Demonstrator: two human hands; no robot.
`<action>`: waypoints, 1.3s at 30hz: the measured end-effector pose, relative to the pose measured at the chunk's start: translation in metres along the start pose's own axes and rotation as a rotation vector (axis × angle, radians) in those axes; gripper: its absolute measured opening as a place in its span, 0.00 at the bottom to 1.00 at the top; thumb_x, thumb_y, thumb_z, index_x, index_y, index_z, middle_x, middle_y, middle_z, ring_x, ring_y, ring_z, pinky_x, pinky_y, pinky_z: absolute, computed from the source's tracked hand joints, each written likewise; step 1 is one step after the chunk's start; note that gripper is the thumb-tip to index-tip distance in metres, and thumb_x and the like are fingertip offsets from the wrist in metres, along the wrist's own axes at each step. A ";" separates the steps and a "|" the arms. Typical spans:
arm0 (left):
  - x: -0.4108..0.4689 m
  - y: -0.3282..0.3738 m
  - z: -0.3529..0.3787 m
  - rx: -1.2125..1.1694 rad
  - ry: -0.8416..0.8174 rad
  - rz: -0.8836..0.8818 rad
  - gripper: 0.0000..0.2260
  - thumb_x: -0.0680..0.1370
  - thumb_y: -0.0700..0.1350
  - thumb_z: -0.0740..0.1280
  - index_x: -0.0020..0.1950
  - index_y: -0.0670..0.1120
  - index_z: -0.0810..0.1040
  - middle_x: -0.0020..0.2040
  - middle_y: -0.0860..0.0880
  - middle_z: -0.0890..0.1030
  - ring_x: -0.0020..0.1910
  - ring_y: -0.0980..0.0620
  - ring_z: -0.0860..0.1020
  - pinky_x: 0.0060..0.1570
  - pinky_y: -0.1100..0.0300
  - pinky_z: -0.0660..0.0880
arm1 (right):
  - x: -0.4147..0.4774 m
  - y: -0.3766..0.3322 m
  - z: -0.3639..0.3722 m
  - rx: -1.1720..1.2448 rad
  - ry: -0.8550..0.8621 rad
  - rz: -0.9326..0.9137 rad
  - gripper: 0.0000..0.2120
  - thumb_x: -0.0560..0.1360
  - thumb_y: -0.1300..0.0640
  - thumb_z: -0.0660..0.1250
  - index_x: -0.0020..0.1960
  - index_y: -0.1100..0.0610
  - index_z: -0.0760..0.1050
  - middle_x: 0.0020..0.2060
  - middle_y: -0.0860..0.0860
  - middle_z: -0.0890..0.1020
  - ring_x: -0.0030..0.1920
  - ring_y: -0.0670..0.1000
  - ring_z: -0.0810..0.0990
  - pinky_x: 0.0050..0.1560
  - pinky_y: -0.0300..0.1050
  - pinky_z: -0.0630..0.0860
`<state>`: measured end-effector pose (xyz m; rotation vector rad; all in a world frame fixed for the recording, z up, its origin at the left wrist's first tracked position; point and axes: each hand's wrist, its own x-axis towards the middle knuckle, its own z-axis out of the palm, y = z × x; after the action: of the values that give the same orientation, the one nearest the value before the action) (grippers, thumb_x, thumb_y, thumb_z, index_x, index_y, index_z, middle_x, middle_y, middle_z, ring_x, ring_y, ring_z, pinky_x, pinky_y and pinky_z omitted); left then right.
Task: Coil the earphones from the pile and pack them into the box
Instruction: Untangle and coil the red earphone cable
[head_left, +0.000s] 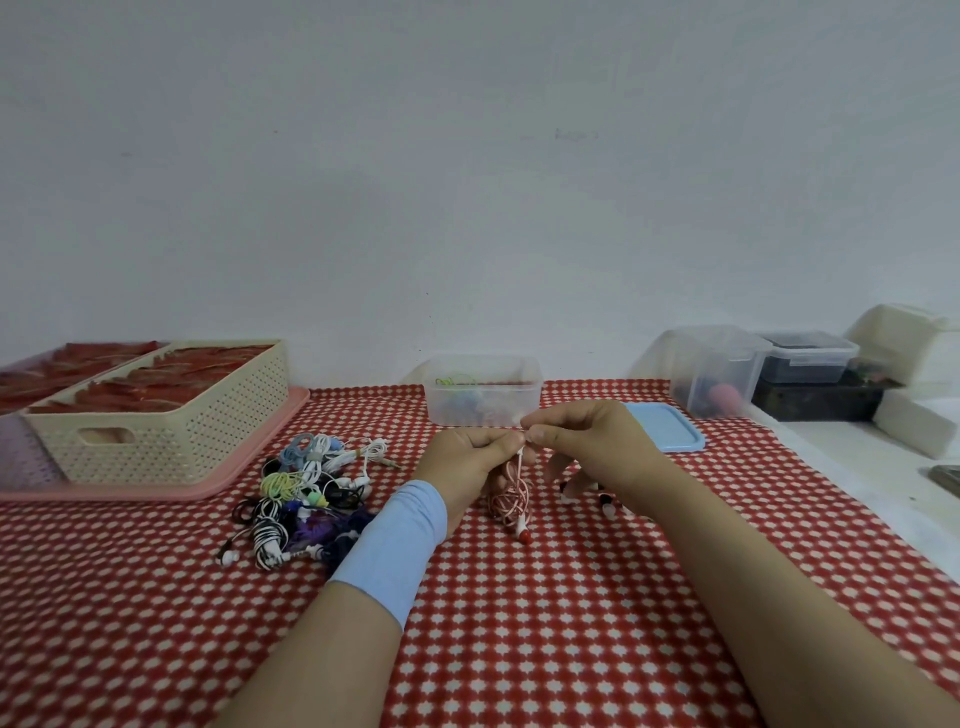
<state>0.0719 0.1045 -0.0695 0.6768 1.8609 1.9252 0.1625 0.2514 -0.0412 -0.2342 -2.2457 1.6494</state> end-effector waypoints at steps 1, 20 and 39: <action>0.000 0.002 0.001 -0.028 0.005 -0.027 0.07 0.78 0.42 0.69 0.49 0.41 0.85 0.36 0.50 0.85 0.28 0.58 0.75 0.33 0.64 0.74 | 0.000 0.000 0.000 -0.004 -0.002 -0.016 0.05 0.77 0.61 0.72 0.51 0.57 0.85 0.40 0.54 0.87 0.31 0.51 0.83 0.27 0.45 0.80; -0.007 0.005 -0.009 0.085 -0.207 -0.048 0.06 0.79 0.39 0.68 0.46 0.42 0.85 0.35 0.51 0.84 0.30 0.60 0.77 0.33 0.67 0.73 | 0.003 0.005 -0.008 0.137 -0.241 0.329 0.05 0.77 0.58 0.71 0.49 0.56 0.86 0.40 0.54 0.84 0.30 0.48 0.77 0.26 0.40 0.74; 0.000 0.002 -0.006 0.004 -0.074 -0.002 0.07 0.78 0.40 0.69 0.54 0.45 0.85 0.44 0.46 0.86 0.39 0.52 0.77 0.38 0.63 0.75 | -0.001 -0.001 -0.004 0.183 -0.132 0.087 0.05 0.77 0.62 0.70 0.50 0.62 0.83 0.40 0.58 0.86 0.32 0.51 0.81 0.29 0.45 0.79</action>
<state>0.0681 0.0995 -0.0673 0.7365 1.8209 1.8694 0.1647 0.2541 -0.0395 -0.1843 -2.1869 1.9565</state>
